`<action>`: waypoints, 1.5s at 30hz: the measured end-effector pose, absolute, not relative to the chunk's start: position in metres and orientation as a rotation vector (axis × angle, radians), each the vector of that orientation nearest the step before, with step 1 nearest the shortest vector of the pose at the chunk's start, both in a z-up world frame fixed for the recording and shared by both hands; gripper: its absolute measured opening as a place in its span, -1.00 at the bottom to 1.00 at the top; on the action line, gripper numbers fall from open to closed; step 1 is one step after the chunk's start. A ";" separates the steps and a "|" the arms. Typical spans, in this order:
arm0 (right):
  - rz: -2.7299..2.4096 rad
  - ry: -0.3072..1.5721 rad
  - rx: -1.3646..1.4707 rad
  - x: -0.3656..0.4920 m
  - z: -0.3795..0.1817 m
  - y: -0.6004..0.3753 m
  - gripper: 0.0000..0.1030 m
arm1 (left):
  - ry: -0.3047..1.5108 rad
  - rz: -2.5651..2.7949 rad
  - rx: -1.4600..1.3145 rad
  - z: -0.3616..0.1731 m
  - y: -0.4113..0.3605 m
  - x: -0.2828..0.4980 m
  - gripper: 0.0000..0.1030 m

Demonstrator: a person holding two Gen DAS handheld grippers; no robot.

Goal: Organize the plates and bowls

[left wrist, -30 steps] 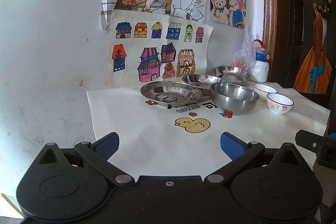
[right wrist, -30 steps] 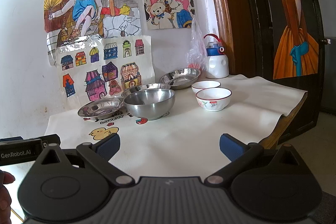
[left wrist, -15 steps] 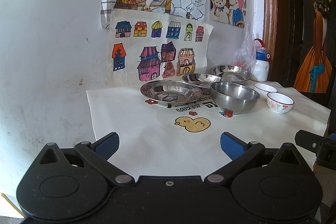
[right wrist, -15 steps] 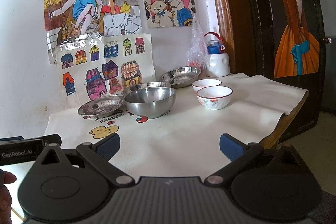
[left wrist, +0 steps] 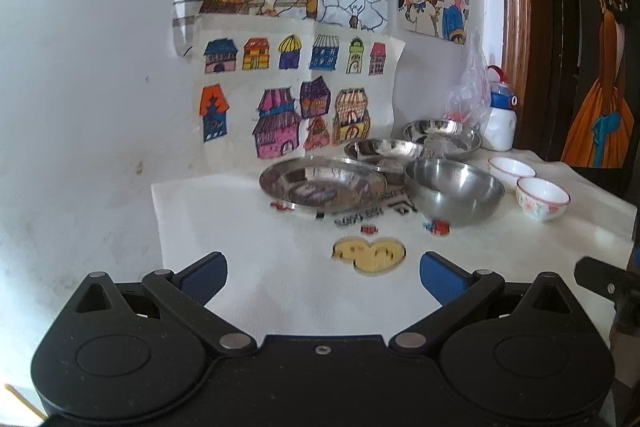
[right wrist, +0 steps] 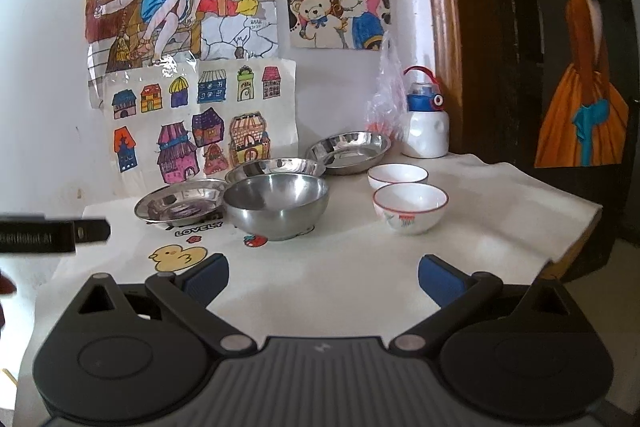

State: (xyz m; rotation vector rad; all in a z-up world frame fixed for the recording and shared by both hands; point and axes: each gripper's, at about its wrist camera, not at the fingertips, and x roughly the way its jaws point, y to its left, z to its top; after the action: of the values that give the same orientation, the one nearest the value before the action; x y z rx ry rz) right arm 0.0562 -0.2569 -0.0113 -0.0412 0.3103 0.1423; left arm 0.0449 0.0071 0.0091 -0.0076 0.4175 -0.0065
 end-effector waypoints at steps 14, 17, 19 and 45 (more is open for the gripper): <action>0.220 0.346 -0.153 0.152 0.045 -0.300 1.00 | 0.435 -0.190 0.018 0.074 -0.003 0.167 0.98; 0.221 0.349 -0.186 0.178 0.059 -0.304 1.00 | 0.449 -0.257 0.028 0.085 -0.012 0.202 0.98; 0.220 0.360 -0.196 0.198 0.067 -0.307 1.00 | 0.440 -0.294 0.055 0.091 -0.022 0.225 0.98; 0.226 0.643 0.038 0.436 0.035 -0.346 0.85 | 0.773 -0.382 -0.027 0.033 -0.122 0.494 0.91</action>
State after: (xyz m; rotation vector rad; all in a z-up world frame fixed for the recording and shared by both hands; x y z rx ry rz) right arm 0.4357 -0.3458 0.0351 0.0376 0.6431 0.2257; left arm 0.4938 -0.1222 0.0334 -0.0269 0.7732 -0.3820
